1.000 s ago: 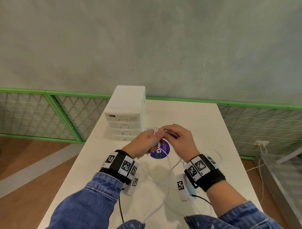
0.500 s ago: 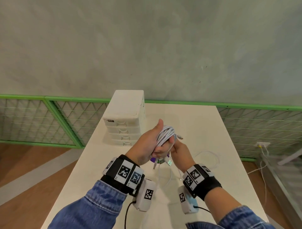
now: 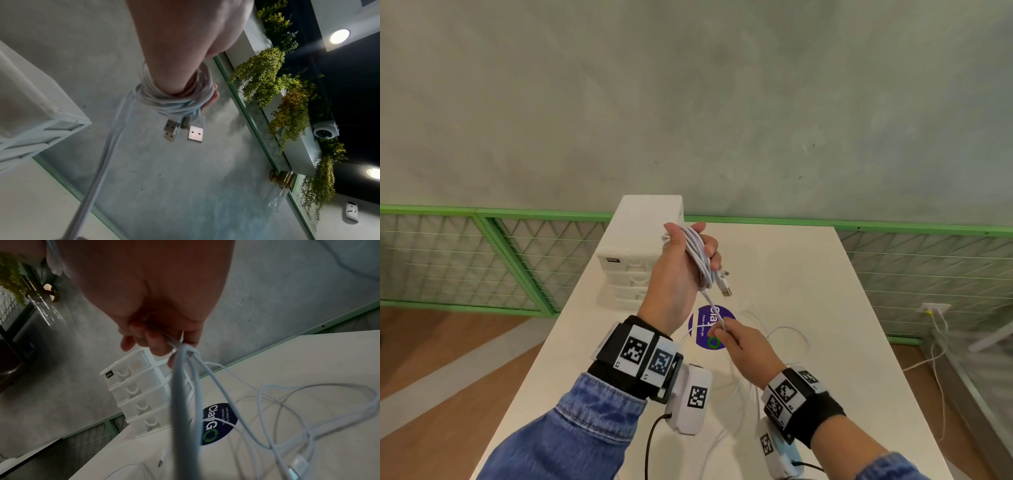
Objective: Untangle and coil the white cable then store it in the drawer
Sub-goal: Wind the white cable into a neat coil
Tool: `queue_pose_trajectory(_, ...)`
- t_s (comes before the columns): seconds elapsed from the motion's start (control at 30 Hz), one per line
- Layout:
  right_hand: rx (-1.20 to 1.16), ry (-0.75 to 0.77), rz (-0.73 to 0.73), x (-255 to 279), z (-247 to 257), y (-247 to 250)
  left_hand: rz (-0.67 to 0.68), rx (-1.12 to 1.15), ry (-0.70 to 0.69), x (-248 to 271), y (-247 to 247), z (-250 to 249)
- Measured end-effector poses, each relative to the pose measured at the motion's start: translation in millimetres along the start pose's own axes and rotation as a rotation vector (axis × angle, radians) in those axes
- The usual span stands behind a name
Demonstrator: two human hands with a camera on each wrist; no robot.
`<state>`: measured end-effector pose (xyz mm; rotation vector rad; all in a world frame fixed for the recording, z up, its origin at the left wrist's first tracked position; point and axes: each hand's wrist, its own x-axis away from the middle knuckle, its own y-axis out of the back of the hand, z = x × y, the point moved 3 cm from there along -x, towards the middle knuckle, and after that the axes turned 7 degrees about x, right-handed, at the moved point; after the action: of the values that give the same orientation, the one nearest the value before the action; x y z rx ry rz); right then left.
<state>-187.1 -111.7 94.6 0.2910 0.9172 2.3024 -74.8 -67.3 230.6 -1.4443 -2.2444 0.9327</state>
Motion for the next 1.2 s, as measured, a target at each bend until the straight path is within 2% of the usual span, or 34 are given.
queue_pose_trajectory(0.07, -0.058, -0.034, -0.025, -2, -3, 1, -0.033, -0.041, -0.046, 0, 3, 0)
queue_pose_trajectory(0.2, -0.108, -0.118, -0.025, -2, -11, 3, -0.214, -0.259, -0.2, -5, 17, -8)
queue_pose_trajectory(0.3, -0.141, -0.111, -0.04, 0, -6, 7, -0.18, -0.411, -0.313, 1, 21, -9)
queue_pose_trajectory(0.4, -0.164, -0.02, -0.065, 4, 15, 14, -0.101, -0.724, -0.417, 8, 27, -4)
queue_pose_trajectory(0.43, -0.162, 0.02, -0.091, 5, 21, 18, -0.079, -0.839, -0.413, 7, 32, 0)
queue_pose_trajectory(0.53, -0.191, 0.126, -0.187, 7, 33, 28, -0.024, -1.086, -0.19, -1, 48, 16)
queue_pose_trajectory(0.6, -0.192, 0.191, -0.23, 7, 40, 36, 0.038, -1.13, -0.006, 2, 52, 28)
queue_pose_trajectory(0.67, -0.174, 0.238, -0.281, 6, 44, 43, 0.08, -1.121, 0.132, 6, 55, 38)
queue_pose_trajectory(0.77, -0.141, 0.231, -0.342, 2, 42, 55, 0.196, -1.008, 0.234, 18, 44, 46)
queue_pose_trajectory(0.83, -0.145, 0.223, -0.319, 0, 38, 58, 0.264, -0.926, 0.319, 26, 35, 50)
queue_pose_trajectory(0.9, -0.144, 0.226, -0.31, -2, 34, 60, 0.274, -0.96, 0.402, 32, 32, 52)
queue_pose_trajectory(1.03, -0.164, 0.155, -0.35, -7, 16, 64, 0.29, -0.949, 0.447, 37, 35, 53)
queue_pose_trajectory(1.2, -0.034, 0.097, -0.198, -7, -4, 51, 0.266, -0.756, 0.428, 38, 23, 35)
